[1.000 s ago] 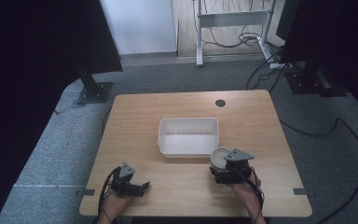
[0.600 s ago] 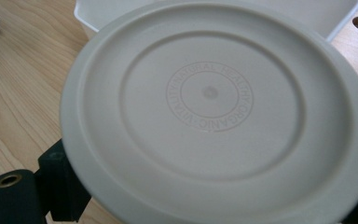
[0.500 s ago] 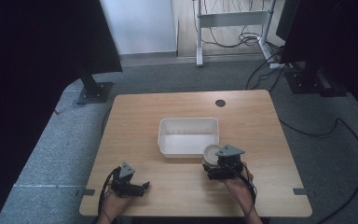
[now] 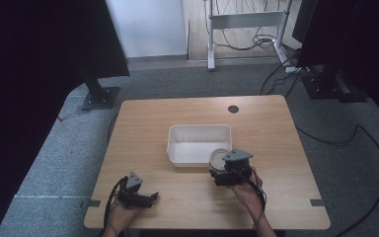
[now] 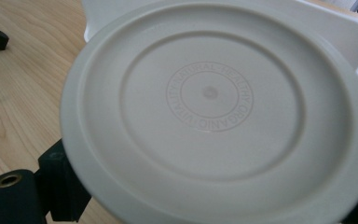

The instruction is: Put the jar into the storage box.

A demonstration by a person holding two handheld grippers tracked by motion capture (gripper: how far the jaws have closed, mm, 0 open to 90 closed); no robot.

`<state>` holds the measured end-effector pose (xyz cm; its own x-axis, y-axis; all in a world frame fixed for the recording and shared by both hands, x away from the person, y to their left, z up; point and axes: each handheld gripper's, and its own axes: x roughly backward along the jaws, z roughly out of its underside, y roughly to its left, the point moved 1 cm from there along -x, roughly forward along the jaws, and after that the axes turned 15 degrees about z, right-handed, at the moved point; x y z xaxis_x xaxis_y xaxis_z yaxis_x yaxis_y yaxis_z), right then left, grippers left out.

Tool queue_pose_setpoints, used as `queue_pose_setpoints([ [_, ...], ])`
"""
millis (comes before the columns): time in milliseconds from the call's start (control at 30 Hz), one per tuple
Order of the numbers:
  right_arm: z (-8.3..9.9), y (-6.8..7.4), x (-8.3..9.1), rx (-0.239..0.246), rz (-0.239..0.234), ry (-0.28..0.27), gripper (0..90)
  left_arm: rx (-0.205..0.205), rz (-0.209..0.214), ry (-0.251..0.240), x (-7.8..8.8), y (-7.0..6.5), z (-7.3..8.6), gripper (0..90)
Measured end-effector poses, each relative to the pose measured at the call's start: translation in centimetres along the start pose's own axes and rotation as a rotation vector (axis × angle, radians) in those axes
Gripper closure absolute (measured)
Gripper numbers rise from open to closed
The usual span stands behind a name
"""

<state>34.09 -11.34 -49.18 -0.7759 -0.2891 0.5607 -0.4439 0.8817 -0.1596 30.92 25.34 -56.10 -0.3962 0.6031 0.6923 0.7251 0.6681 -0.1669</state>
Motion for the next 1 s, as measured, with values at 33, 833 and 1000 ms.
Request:
queue_pose_setpoints([
  [33,-0.1,0.0,-0.1,0.000,0.000,0.000,9.2,0.000,0.000,0.000,0.0,0.0,0.0,0.2],
  [833,-2.8,1.0,-3.0,0.008,0.028,-0.013,9.2,0.000,0.000,-0.003,0.0,0.0,0.0,0.2],
  [1000,-3.3,1.0,-3.7,0.001,0.044,-0.015,9.1,-0.001,0.000,0.001,0.0,0.0,0.0,0.2],
])
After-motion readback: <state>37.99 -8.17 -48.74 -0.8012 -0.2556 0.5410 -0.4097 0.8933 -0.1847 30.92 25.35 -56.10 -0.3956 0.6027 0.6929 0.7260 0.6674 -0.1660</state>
